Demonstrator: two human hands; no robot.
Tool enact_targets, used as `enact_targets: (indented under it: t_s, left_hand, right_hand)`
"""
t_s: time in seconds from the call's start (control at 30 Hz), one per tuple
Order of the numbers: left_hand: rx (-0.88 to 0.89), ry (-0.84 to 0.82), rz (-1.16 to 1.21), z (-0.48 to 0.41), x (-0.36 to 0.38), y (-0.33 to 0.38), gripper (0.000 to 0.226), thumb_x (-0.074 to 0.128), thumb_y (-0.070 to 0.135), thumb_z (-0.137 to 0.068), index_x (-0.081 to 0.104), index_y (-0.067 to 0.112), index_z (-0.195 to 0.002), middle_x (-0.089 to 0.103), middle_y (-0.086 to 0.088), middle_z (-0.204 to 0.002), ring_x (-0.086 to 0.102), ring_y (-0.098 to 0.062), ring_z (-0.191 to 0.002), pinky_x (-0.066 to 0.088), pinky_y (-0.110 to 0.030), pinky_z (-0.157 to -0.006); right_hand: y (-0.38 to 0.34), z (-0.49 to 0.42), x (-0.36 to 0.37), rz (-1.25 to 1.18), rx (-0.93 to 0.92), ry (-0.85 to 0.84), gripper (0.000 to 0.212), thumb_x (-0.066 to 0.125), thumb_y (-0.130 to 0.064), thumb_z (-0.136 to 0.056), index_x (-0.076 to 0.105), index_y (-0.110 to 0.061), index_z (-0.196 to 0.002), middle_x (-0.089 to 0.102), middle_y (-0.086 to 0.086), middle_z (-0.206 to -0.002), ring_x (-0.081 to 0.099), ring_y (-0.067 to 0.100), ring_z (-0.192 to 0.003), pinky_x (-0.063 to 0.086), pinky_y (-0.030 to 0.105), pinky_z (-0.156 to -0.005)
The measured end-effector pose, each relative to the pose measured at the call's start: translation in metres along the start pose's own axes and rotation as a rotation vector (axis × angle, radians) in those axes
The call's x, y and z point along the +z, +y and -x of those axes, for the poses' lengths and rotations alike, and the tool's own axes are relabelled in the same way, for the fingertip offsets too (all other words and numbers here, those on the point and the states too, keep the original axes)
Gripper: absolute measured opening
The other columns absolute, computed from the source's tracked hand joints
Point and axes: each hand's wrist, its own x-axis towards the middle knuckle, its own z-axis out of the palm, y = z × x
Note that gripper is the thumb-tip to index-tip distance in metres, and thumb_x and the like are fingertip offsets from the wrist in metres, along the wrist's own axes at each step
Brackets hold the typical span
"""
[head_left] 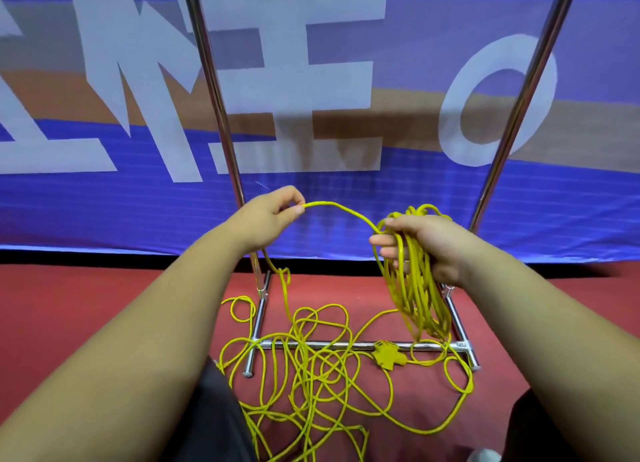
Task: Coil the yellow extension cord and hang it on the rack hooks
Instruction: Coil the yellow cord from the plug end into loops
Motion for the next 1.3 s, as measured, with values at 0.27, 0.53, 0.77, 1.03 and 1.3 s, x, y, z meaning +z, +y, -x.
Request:
enact_targets:
  t_s: [0.27,0.53,0.77,1.03,1.3]
  left_hand:
    - [0.028,0.227,1.049,0.008,-0.015,0.026,0.027,0.044,0.029,-0.112,0.067,0.026,-0.099,0.055,0.004,-0.084,0.037,-0.012,-0.064,0.035,-0.028,-0.062]
    - [-0.077,0.086,0.857,0.008,0.004,0.029,0.020,0.047,0.028,-0.111,0.064,0.021,-0.104,0.053,0.005,-0.078,0.038,-0.011,-0.061,0.034,-0.029,-0.059]
    - [-0.037,0.015,0.712,0.012,0.019,0.053,0.032,0.057,0.033,-0.106,0.067,0.003,-0.105,0.050,-0.013,-0.083,0.031,-0.015,-0.056,0.030,-0.026,-0.052]
    - [-0.100,0.038,0.539,0.006,0.024,0.041,0.025,0.060,0.035,-0.104,0.070,0.013,-0.101,0.060,0.004,-0.071,0.038,-0.012,-0.051,0.035,-0.026,-0.050]
    - [-0.041,-0.188,-0.074,0.006,0.027,0.024,0.037,0.058,0.067,-0.095,0.062,0.033,-0.110,0.067,0.003,-0.096,0.062,-0.015,-0.086,0.053,-0.039,-0.078]
  right_hand:
    - [0.002,0.006,0.005,-0.051,0.056,-0.138,0.042,0.060,-0.034,-0.104,0.065,-0.014,-0.141,0.077,0.010,-0.124,0.080,0.023,-0.086,0.065,0.037,-0.061]
    - [0.011,0.013,0.031,-0.061,0.036,-0.273,0.038,0.053,-0.030,-0.107,0.063,-0.007,-0.136,0.074,0.016,-0.129,0.075,0.036,-0.113,0.065,0.051,-0.081]
    - [0.022,0.010,0.047,-0.103,-0.041,-0.252,0.033,0.046,-0.025,-0.109,0.066,-0.010,-0.131,0.074,0.012,-0.130,0.070,0.028,-0.125,0.052,0.046,-0.108]
    - [0.013,0.010,0.046,-0.265,-0.059,-0.199,0.035,0.059,-0.049,-0.103,0.064,-0.018,-0.088,0.050,-0.005,-0.063,0.045,0.009,-0.045,0.047,0.027,-0.051]
    - [0.007,0.020,0.037,-0.153,-0.033,-0.350,0.020,0.067,-0.036,-0.092,0.070,-0.019,-0.082,0.041,-0.008,-0.062,0.037,0.004,-0.040,0.035,0.020,-0.041]
